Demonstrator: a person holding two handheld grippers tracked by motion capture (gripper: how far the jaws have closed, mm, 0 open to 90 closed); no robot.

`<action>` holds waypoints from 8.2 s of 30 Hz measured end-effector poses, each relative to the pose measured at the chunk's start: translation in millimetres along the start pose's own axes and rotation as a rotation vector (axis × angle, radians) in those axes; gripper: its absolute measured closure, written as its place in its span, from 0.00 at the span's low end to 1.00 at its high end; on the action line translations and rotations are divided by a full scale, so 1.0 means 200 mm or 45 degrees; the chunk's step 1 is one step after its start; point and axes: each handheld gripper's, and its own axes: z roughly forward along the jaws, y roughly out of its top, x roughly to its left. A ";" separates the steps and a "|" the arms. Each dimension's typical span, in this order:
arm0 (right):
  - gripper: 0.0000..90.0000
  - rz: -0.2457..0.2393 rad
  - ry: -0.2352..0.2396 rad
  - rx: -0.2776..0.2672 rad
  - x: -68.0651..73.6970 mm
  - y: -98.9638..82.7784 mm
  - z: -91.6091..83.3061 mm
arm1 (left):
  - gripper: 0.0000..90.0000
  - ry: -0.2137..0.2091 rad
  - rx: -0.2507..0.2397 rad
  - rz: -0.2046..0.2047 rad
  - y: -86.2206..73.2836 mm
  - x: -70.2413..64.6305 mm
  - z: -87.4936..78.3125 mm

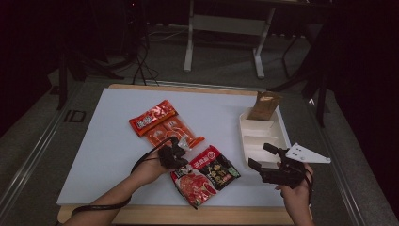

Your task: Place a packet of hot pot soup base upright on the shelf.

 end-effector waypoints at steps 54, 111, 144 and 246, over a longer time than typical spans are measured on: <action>0.15 -0.014 0.000 0.001 0.02 0.00 0.00 | 1.00 -0.229 -0.036 0.027 -0.11 -0.27 0.06; 0.15 -0.046 0.001 -0.023 0.04 0.00 -0.01 | 0.63 -0.051 -0.248 -0.233 0.18 0.09 0.10; 0.14 -0.143 -0.041 -0.043 0.04 0.02 -0.03 | 0.96 -0.145 -0.299 -0.388 0.24 -0.01 0.07; 0.86 0.044 -0.024 -0.100 -0.45 0.61 0.03 | 0.02 -0.195 -0.862 -0.191 0.06 -0.05 -0.38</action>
